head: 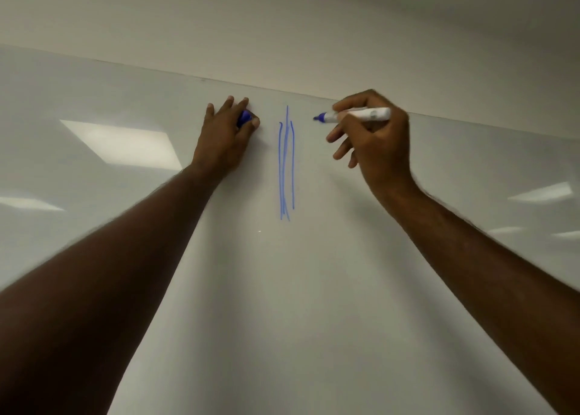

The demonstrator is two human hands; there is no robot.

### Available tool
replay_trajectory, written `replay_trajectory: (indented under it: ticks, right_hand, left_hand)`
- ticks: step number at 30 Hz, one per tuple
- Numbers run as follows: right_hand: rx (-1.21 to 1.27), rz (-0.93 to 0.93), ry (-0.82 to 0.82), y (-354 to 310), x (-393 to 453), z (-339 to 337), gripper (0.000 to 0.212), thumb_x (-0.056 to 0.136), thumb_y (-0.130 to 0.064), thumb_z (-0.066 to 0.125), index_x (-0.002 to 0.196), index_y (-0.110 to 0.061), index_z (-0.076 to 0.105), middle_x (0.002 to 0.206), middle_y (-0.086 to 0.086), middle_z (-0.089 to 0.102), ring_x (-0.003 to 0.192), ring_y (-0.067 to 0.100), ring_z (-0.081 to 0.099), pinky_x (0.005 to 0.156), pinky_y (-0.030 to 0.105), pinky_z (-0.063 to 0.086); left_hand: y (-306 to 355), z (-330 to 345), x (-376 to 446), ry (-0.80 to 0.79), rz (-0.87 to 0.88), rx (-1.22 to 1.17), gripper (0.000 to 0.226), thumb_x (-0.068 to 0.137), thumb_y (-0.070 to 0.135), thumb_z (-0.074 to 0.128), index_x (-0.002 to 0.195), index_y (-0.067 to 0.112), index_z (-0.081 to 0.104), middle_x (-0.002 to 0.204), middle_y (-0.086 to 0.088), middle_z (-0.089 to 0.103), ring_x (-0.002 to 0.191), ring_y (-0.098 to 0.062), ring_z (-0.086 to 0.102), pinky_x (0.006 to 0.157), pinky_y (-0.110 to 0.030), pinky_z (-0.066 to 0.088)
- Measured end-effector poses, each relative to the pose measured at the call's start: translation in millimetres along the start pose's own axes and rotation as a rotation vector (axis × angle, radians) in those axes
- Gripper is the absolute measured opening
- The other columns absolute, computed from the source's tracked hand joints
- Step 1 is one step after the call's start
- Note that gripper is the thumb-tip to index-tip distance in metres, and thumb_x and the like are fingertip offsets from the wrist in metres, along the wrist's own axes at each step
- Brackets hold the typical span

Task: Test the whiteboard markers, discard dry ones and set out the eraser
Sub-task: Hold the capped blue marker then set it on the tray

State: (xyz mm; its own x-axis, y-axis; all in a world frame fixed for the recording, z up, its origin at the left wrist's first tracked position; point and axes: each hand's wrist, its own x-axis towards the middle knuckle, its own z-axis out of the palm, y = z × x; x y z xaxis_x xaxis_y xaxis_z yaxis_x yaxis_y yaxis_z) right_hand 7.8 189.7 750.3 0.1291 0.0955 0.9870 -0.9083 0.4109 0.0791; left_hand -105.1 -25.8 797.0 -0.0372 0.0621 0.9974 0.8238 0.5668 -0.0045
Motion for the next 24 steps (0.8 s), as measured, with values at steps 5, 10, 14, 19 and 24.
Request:
replay_trajectory:
  ticks: [5, 10, 14, 19, 24]
  right_hand:
    - [0.112, 0.029, 0.089, -17.5, -29.5, -15.4, 0.011, 0.095, -0.008, 0.059, 0.099, -0.005, 0.068, 0.076, 0.012, 0.073, 0.057, 0.028, 0.069, 0.041, 0.028, 0.045]
    - [0.214, 0.167, 0.154, -19.8, -72.3, -18.6, 0.013, 0.097, -0.006, 0.057, 0.103, -0.003, 0.068, 0.078, 0.016, 0.073, 0.056, 0.029, 0.067, 0.042, 0.028, 0.043]
    - [0.279, 0.241, 0.200, -21.4, -116.9, -11.6, 0.014, 0.097, -0.002, 0.056, 0.107, -0.002, 0.066, 0.082, 0.020, 0.071, 0.057, 0.030, 0.064, 0.042, 0.028, 0.039]
    - [0.389, 0.289, 0.300, -33.6, -173.8, -2.4, 0.019, 0.097, -0.002, 0.053, 0.114, -0.005, 0.062, 0.085, 0.018, 0.070, 0.058, 0.030, 0.063, 0.041, 0.026, 0.039]
    - [0.469, 0.356, 0.419, -52.8, -228.2, 16.2, 0.022, 0.099, -0.011, 0.048, 0.114, -0.007, 0.063, 0.081, 0.018, 0.068, 0.053, 0.028, 0.061, 0.040, 0.024, 0.041]
  left_hand:
    - [9.1, 3.0, -29.9, 0.261, -0.148, -0.321, 0.033, 0.101, 0.032, 0.049, 0.094, 0.001, 0.057, 0.087, 0.005, 0.066, 0.077, 0.003, 0.057, 0.086, -0.027, 0.050]
    - [29.7, 4.2, -89.5, 0.392, -0.194, -0.521, 0.042, 0.105, 0.030, 0.041, 0.087, -0.004, 0.057, 0.083, 0.003, 0.067, 0.076, 0.004, 0.051, 0.081, -0.012, 0.039]
    - [34.5, 5.8, -142.7, 0.409, -0.250, -0.718, 0.037, 0.105, 0.014, 0.025, 0.077, 0.004, 0.046, 0.094, -0.018, 0.074, 0.104, -0.026, 0.066, 0.106, -0.042, 0.044]
    - [51.9, -6.3, -217.3, 0.466, -0.339, -0.916, 0.034, 0.109, 0.010, 0.027, 0.086, 0.007, 0.053, 0.062, -0.007, 0.060, 0.070, -0.035, 0.069, 0.084, -0.055, 0.055]
    - [70.2, -2.6, -278.4, 0.585, -0.450, -1.114, 0.023, 0.106, 0.022, 0.024, 0.093, 0.015, 0.042, 0.083, -0.016, 0.073, 0.095, -0.043, 0.071, 0.085, -0.049, 0.055]
